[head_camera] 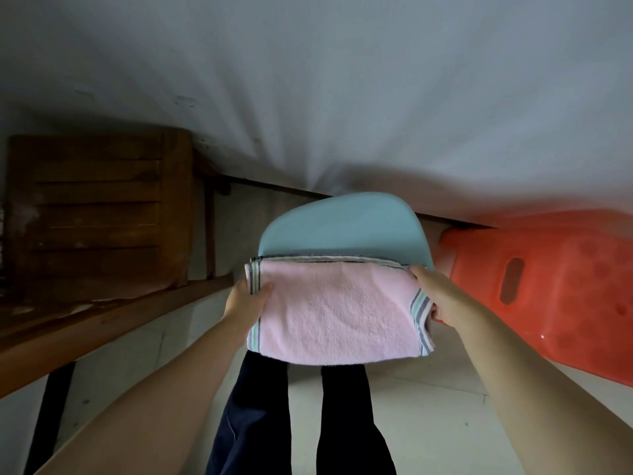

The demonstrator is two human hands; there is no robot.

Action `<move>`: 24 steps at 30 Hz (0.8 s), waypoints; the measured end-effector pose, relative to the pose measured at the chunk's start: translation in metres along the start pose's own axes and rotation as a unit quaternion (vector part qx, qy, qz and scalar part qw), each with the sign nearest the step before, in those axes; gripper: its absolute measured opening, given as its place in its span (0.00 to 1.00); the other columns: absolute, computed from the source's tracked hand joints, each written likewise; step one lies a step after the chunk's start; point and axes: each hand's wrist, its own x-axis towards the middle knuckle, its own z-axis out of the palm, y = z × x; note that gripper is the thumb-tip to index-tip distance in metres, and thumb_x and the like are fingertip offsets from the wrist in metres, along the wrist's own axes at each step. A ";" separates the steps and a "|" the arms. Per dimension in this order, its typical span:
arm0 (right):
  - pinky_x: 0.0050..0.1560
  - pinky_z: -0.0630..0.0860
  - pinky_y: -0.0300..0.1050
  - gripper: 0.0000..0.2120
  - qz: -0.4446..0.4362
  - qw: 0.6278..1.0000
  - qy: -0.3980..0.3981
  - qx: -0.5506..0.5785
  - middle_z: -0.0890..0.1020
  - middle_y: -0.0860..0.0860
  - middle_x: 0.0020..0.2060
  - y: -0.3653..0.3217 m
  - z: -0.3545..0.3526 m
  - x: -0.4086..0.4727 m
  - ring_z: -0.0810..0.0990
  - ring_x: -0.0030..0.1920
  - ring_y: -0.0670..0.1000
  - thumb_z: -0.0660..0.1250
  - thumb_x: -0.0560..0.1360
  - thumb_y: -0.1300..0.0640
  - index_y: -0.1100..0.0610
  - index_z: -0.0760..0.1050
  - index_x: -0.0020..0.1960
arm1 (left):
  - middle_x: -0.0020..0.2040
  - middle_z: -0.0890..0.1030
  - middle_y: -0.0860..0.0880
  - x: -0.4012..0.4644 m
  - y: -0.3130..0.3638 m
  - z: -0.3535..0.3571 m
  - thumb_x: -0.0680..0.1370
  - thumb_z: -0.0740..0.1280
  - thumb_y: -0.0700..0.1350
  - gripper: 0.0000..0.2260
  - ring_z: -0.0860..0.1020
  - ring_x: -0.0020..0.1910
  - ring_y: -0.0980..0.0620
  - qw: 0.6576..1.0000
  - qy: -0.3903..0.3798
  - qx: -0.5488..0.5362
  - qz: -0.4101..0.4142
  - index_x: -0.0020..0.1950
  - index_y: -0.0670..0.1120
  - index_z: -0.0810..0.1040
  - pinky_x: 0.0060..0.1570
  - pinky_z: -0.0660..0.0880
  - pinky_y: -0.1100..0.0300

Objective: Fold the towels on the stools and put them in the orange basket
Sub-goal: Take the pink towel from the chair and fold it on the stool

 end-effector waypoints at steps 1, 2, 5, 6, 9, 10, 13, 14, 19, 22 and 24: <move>0.57 0.72 0.48 0.25 0.003 0.998 -0.029 0.051 0.80 0.54 0.53 0.003 -0.003 0.001 0.78 0.53 0.55 0.63 0.72 0.41 0.57 0.74 0.61 | 0.52 0.81 0.39 0.000 0.000 0.000 0.76 0.68 0.48 0.11 0.80 0.51 0.40 1.000 0.001 -0.003 0.001 0.55 0.43 0.76 0.53 0.77 0.45; 0.65 0.70 0.51 0.25 -0.011 0.994 -0.052 0.095 0.80 0.52 0.57 0.004 -0.007 -0.002 0.77 0.58 0.54 0.67 0.71 0.41 0.55 0.74 0.62 | 0.52 0.81 0.40 0.000 0.000 0.000 0.76 0.68 0.48 0.11 0.80 0.51 0.40 1.000 0.001 -0.004 0.002 0.55 0.44 0.76 0.53 0.77 0.45; 0.64 0.70 0.50 0.19 -0.128 0.977 -0.061 0.160 0.78 0.55 0.57 0.008 -0.016 -0.002 0.77 0.56 0.54 0.69 0.74 0.59 0.56 0.72 0.64 | 0.52 0.81 0.42 0.001 -0.002 -0.001 0.76 0.68 0.49 0.13 0.80 0.50 0.43 1.000 0.002 0.000 0.004 0.57 0.44 0.75 0.55 0.77 0.45; 0.58 0.71 0.47 0.19 -0.168 0.973 -0.029 0.153 0.78 0.57 0.54 0.010 -0.018 -0.002 0.77 0.53 0.54 0.67 0.74 0.65 0.58 0.72 0.65 | 0.52 0.81 0.43 0.002 -0.002 0.000 0.76 0.68 0.50 0.14 0.80 0.49 0.43 1.000 0.004 0.000 0.003 0.57 0.44 0.75 0.55 0.77 0.45; 0.51 0.72 0.46 0.15 -0.243 0.958 0.119 0.092 0.79 0.57 0.52 0.016 -0.021 -0.001 0.77 0.50 0.55 0.64 0.76 0.65 0.58 0.74 0.62 | 0.47 0.80 0.44 0.002 -0.003 0.001 0.77 0.65 0.50 0.09 0.79 0.45 0.44 1.000 0.016 0.005 0.005 0.51 0.45 0.76 0.50 0.77 0.50; 0.52 0.72 0.46 0.14 -0.240 0.955 0.146 0.094 0.79 0.56 0.54 0.019 -0.022 -0.002 0.77 0.52 0.54 0.64 0.77 0.61 0.57 0.73 0.62 | 0.44 0.78 0.44 0.002 -0.003 0.003 0.78 0.63 0.51 0.09 0.77 0.42 0.45 1.000 0.021 0.005 0.008 0.46 0.46 0.75 0.45 0.74 0.53; 0.55 0.69 0.46 0.24 -0.163 0.975 0.123 0.091 0.74 0.53 0.59 0.030 -0.020 -0.004 0.73 0.58 0.52 0.65 0.76 0.49 0.58 0.66 0.69 | 0.39 0.74 0.47 0.002 -0.003 0.002 0.80 0.58 0.54 0.14 0.73 0.37 0.49 1.000 0.026 0.010 -0.004 0.49 0.44 0.73 0.36 0.67 0.58; 0.54 0.69 0.46 0.28 -0.148 0.981 0.103 0.066 0.74 0.53 0.59 0.036 -0.017 -0.006 0.73 0.58 0.52 0.67 0.75 0.47 0.60 0.65 0.69 | 0.42 0.75 0.47 0.002 -0.005 0.001 0.80 0.57 0.56 0.16 0.74 0.40 0.49 1.000 0.021 0.019 -0.012 0.54 0.44 0.73 0.36 0.67 0.58; 0.47 0.75 0.48 0.32 -0.090 0.987 0.128 -0.044 0.76 0.60 0.52 0.067 0.008 -0.006 0.77 0.48 0.59 0.70 0.68 0.41 0.64 0.68 0.59 | 0.45 0.78 0.45 -0.003 -0.020 0.002 0.80 0.57 0.57 0.20 0.76 0.41 0.46 0.992 -0.009 0.123 0.015 0.58 0.41 0.74 0.36 0.68 0.58; 0.33 0.67 0.42 0.13 -0.065 0.990 0.103 -0.065 0.74 0.53 0.37 0.065 0.016 -0.006 0.74 0.37 0.53 0.67 0.74 0.52 0.59 0.68 0.46 | 0.44 0.76 0.46 -0.016 -0.012 0.009 0.81 0.57 0.52 0.15 0.74 0.40 0.47 0.989 0.031 0.132 0.059 0.56 0.41 0.72 0.36 0.65 0.57; 0.28 0.61 0.41 0.13 -0.091 0.989 0.094 -0.070 0.69 0.51 0.28 0.057 0.014 -0.004 0.68 0.29 0.50 0.65 0.75 0.57 0.56 0.66 0.35 | 0.40 0.75 0.46 -0.023 -0.002 0.012 0.82 0.56 0.50 0.12 0.73 0.37 0.47 0.988 0.061 0.119 0.079 0.51 0.41 0.70 0.35 0.65 0.57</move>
